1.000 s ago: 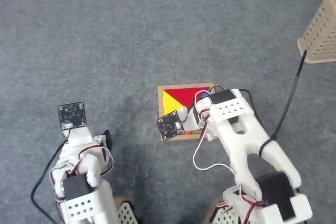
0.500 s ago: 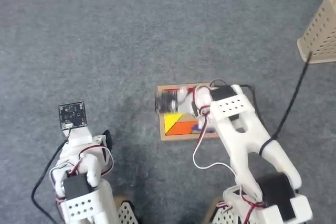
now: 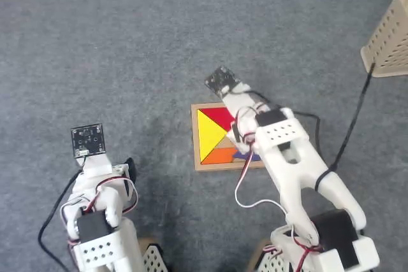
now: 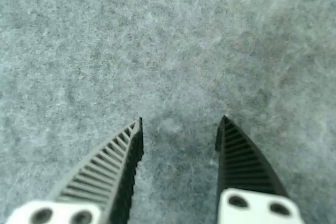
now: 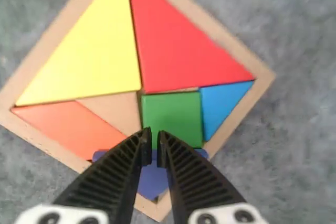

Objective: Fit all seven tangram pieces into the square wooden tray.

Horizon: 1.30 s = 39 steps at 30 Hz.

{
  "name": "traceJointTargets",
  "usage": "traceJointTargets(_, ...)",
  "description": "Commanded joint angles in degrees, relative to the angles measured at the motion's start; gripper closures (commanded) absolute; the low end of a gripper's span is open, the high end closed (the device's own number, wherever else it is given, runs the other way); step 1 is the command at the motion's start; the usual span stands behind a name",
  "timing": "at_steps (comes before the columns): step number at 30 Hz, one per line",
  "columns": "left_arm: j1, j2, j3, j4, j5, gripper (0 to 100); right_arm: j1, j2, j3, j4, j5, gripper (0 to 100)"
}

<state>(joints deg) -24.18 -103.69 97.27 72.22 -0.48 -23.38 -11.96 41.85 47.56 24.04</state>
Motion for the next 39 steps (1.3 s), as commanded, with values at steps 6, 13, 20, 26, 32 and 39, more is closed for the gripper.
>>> traceJointTargets(6, 0.18, -0.79, -0.75, 0.26, -0.26, 78, 0.48, -2.86, 6.95, -8.66, 1.14, 99.2)
traceJointTargets(13, 0.18, -0.79, -0.75, 0.26, -0.26, 78, 0.4, -3.3, 9.41, -9.1, 0.7, 99.2)
traceJointTargets(20, 0.18, -0.79, -0.75, 0.26, -0.26, 78, 0.57, -8.92, 10.99, -8.57, -3.6, 99.2)
traceJointTargets(26, 0.18, -0.79, -0.75, 0.26, -0.26, 78, 0.22, -20.18, 16.26, -9.01, -8.97, 99.2)
traceJointTargets(32, 0.18, -0.79, -0.75, 0.26, -0.26, 78, 0.13, -31.69, 22.15, -9.19, -9.58, 99.2)
traceJointTargets(39, 0.18, -0.79, -0.75, 0.26, -0.26, 78, 0.13, -46.37, 29.45, -9.19, -9.58, 99.2)
